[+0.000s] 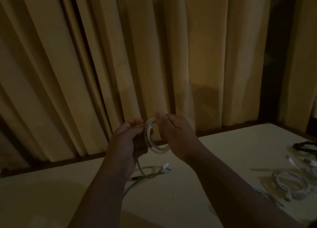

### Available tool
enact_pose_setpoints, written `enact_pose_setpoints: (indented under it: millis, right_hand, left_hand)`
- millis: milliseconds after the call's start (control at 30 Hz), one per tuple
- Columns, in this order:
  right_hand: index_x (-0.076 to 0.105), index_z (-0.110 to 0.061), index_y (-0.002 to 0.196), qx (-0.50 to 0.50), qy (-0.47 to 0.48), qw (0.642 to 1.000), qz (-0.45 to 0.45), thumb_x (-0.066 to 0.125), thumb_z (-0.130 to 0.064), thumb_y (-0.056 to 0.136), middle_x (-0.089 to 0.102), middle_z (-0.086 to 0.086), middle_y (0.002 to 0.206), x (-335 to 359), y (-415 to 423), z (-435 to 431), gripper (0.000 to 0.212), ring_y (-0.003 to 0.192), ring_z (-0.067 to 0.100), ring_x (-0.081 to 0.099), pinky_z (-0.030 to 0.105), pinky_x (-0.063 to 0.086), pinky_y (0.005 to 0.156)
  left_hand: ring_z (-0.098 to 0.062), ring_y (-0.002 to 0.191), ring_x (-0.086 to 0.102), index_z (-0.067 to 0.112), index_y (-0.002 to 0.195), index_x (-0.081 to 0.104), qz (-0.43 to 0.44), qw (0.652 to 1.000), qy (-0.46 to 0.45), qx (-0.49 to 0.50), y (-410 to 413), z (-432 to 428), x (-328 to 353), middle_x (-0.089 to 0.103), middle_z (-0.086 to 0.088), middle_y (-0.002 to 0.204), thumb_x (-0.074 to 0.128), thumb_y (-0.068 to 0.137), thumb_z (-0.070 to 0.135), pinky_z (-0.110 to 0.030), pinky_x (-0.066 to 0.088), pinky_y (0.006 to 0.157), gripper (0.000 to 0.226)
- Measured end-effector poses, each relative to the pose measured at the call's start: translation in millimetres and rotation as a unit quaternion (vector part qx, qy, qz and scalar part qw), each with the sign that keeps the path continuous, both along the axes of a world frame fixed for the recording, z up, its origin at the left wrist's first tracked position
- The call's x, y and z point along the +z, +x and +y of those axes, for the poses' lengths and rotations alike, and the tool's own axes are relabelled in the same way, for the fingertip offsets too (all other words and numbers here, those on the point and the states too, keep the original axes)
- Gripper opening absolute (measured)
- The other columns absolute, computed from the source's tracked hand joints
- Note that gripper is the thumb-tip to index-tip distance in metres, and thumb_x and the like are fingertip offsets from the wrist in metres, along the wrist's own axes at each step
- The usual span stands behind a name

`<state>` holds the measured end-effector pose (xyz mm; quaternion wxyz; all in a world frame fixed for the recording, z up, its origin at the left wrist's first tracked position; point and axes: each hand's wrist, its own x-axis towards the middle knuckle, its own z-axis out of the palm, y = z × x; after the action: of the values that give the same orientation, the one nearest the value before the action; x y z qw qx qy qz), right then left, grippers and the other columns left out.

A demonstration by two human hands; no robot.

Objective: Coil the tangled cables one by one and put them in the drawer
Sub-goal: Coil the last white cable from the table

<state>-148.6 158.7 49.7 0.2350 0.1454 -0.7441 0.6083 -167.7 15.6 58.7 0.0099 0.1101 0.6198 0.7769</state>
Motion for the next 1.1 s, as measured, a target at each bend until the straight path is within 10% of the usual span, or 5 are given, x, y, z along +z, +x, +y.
enact_pose_setpoints:
  millis: [333, 533, 667, 1100]
  right_hand:
    - [0.058, -0.029, 0.055, 0.083, -0.1, 0.991, -0.028, 0.039, -0.036, 0.108, 0.044, -0.01, 0.054, 3.4, -1.3, 5.7, 0.057, 0.048, 0.004, 0.038, 0.02, 0.032, 0.048]
    - [0.057, -0.023, 0.063, 0.049, -0.102, 0.993, -0.012, 0.04, -0.037, 0.107, 0.047, -0.008, 0.054, 2.0, -0.5, 1.7, 0.05, 0.048, 0.005, 0.042, 0.019, 0.036, 0.047]
    - [0.052, -0.02, 0.067, 0.0, -0.087, 0.996, 0.02, 0.039, -0.039, 0.108, 0.045, -0.009, 0.054, -3.8, -5.4, 4.5, 0.047, 0.05, 0.007, 0.042, 0.027, 0.036, 0.05]
    - [0.05, -0.029, 0.066, -0.107, 0.053, 0.991, 0.067, 0.038, -0.037, 0.107, 0.048, -0.011, 0.052, -15.6, -13.1, 7.7, 0.043, 0.048, 0.002, 0.047, 0.015, 0.035, 0.05]
  left_hand:
    - [-0.025, 0.08, 0.075, 0.022, 0.083, 0.076, 0.163, 0.975, -0.11, 0.105, -2.0, 7.2, -10.5, 0.077, -0.003, 0.083, 0.064, 0.092, 0.003, -0.053, 0.062, 0.075, 0.024]
    - [-0.034, 0.084, 0.074, 0.007, 0.09, 0.077, 0.067, 0.997, -0.018, 0.045, 1.0, 8.7, -6.5, 0.077, -0.016, 0.088, 0.058, 0.095, 0.002, -0.04, 0.061, 0.071, 0.02]
    - [-0.028, 0.087, 0.073, 0.009, 0.096, 0.077, 0.041, 0.998, 0.036, -0.031, 5.2, 11.0, -5.6, 0.076, -0.017, 0.096, 0.056, 0.095, 0.035, -0.04, 0.061, 0.077, 0.034]
    - [-0.025, 0.089, 0.066, 0.009, 0.118, 0.071, -0.078, 0.977, 0.145, -0.134, -5.2, 17.2, -21.9, 0.07, -0.012, 0.101, 0.066, 0.082, 0.019, -0.034, 0.053, 0.073, 0.037]
